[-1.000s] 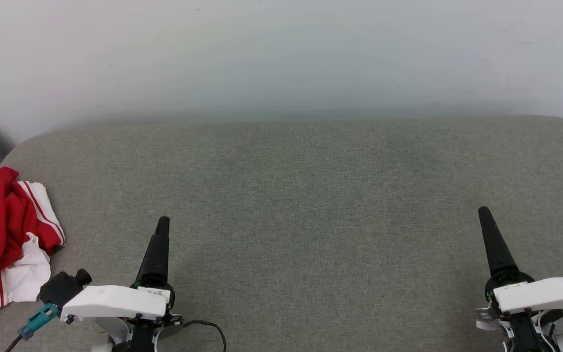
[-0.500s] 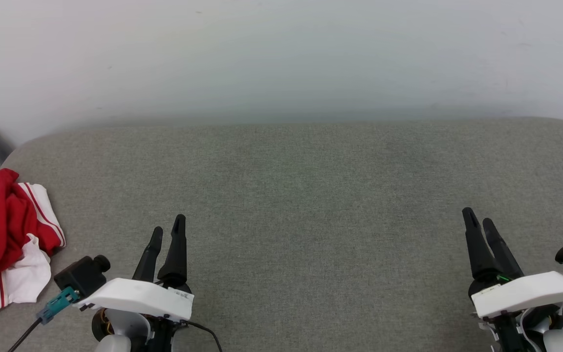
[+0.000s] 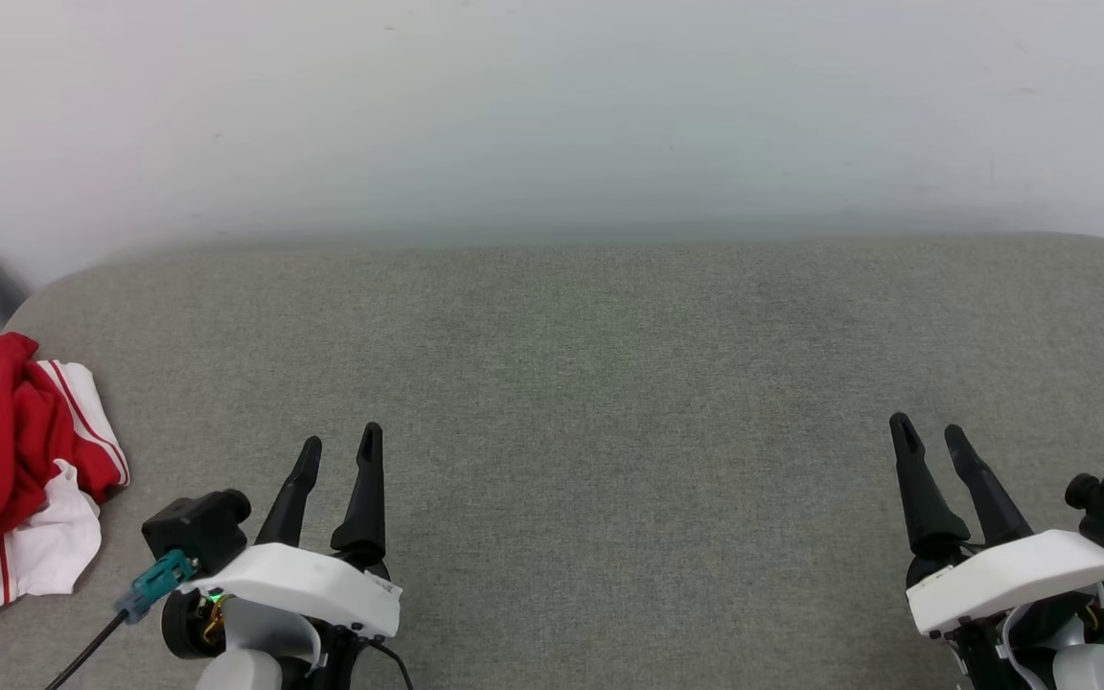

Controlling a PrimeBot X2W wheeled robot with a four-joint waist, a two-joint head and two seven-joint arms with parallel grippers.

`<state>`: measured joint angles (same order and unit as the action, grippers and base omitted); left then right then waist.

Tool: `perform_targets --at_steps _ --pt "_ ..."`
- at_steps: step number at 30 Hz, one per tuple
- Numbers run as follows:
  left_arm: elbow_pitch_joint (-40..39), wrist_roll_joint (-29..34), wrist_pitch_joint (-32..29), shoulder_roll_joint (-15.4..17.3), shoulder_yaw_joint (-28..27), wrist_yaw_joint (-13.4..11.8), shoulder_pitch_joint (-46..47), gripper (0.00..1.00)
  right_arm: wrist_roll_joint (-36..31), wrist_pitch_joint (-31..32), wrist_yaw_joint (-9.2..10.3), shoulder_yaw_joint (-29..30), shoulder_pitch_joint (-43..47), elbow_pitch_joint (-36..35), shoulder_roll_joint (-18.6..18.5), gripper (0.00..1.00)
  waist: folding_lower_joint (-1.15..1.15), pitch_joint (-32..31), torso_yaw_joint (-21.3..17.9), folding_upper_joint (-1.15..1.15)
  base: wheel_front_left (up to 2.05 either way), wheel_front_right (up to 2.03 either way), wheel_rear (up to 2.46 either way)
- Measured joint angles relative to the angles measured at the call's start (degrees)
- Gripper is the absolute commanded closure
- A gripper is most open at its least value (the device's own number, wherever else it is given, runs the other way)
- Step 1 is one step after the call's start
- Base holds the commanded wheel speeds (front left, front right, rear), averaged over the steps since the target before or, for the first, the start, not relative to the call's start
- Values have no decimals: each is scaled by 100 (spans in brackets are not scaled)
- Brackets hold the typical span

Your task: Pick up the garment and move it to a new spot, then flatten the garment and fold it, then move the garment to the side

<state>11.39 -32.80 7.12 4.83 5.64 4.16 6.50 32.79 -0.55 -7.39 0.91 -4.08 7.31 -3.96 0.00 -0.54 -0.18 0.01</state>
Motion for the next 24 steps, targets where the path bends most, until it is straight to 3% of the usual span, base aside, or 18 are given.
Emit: perform_targets --at_steps 24 --pt "92 1393 348 241 393 -274 170 0 -1559 38 -1 24 75 -346 66 0 0 17 -4 0 0 0 0"
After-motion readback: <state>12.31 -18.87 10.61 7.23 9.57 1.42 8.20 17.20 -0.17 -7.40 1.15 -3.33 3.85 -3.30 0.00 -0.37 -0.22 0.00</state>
